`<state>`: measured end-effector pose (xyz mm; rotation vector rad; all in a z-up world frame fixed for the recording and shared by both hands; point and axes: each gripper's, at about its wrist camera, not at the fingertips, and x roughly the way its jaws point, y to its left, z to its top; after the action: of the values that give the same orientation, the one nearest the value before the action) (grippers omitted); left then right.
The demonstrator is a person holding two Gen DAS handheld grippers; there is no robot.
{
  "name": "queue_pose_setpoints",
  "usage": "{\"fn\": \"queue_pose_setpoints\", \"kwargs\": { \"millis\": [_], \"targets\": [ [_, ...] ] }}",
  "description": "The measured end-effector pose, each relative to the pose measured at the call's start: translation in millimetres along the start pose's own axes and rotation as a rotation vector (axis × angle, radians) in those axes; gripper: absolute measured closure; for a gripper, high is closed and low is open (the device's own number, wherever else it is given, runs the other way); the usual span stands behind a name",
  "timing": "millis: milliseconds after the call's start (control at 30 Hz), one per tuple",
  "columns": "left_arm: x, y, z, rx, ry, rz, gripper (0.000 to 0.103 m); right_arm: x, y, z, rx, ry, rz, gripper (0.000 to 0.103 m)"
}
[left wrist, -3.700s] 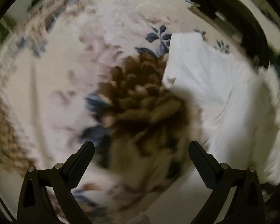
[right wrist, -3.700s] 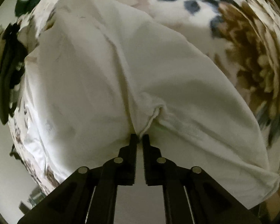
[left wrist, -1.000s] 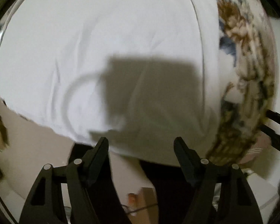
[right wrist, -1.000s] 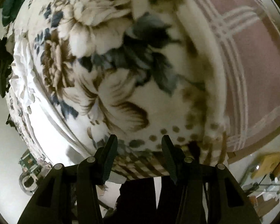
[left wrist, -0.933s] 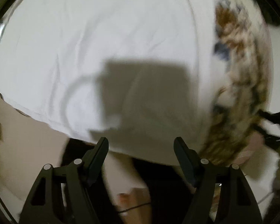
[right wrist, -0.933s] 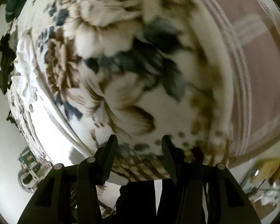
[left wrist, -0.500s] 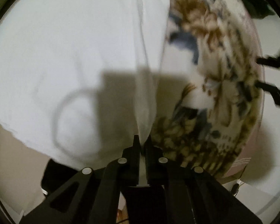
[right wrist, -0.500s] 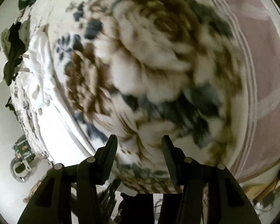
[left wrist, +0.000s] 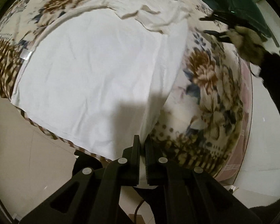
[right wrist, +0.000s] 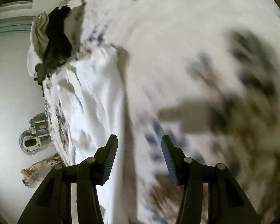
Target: Fold small clothes
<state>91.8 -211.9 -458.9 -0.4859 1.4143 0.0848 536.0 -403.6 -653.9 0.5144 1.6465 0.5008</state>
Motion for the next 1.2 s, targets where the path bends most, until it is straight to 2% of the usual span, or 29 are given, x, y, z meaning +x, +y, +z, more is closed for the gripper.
{"fn": "queue_pose_setpoints", "kwargs": {
  "millis": [133,200,233,333,400,533,667,867,1000,1067,1133,1200],
  "targets": [
    [-5.5,15.5,7.9,-0.016,-0.020,-0.010,0.101,50.7,18.9,46.0,0.031,0.039,-0.008,0.054],
    [-8.9,27.6,10.6,-0.037,-0.025,-0.032,0.101,66.6,29.5,55.4,0.048,0.027,0.010,0.087],
    [-12.4,33.4,11.3,-0.044,-0.029,-0.037,0.101,68.9,41.6,58.6,0.036,0.012,-0.016,0.100],
    [-29.1,58.7,16.7,-0.066,-0.056,-0.064,0.101,61.8,77.3,55.9,-0.011,-0.047,-0.067,0.100],
    [-42.3,77.0,20.1,-0.084,-0.074,-0.080,0.101,54.2,114.9,57.5,-0.049,-0.067,-0.115,0.100],
    [-60.7,125.8,32.8,-0.135,-0.112,-0.083,0.101,58.6,187.1,57.3,-0.121,-0.054,-0.243,0.100],
    [-64.3,185.0,52.4,-0.194,-0.152,-0.045,0.101,105.3,267.9,57.3,-0.210,-0.032,-0.395,0.100],
    [-32.2,268.4,67.5,-0.272,-0.135,-0.005,0.101,194.3,343.5,56.8,-0.273,-0.021,-0.538,0.100],
    [-1.1,301.3,75.2,-0.292,-0.092,-0.041,0.101,235.3,355.2,60.3,-0.262,-0.019,-0.615,0.100],
    [13.1,310.8,76.7,-0.309,-0.049,-0.076,0.100,249.4,355.2,61.9,-0.243,-0.013,-0.623,0.100],
    [21.0,325.1,75.6,-0.355,0.011,-0.137,0.097,255.7,350.4,62.8,-0.220,0.006,-0.614,0.098],
    [15.2,338.0,70.5,-0.385,0.028,-0.190,0.093,245.2,342.1,55.7,-0.189,0.010,-0.537,0.088]
  ]
}}
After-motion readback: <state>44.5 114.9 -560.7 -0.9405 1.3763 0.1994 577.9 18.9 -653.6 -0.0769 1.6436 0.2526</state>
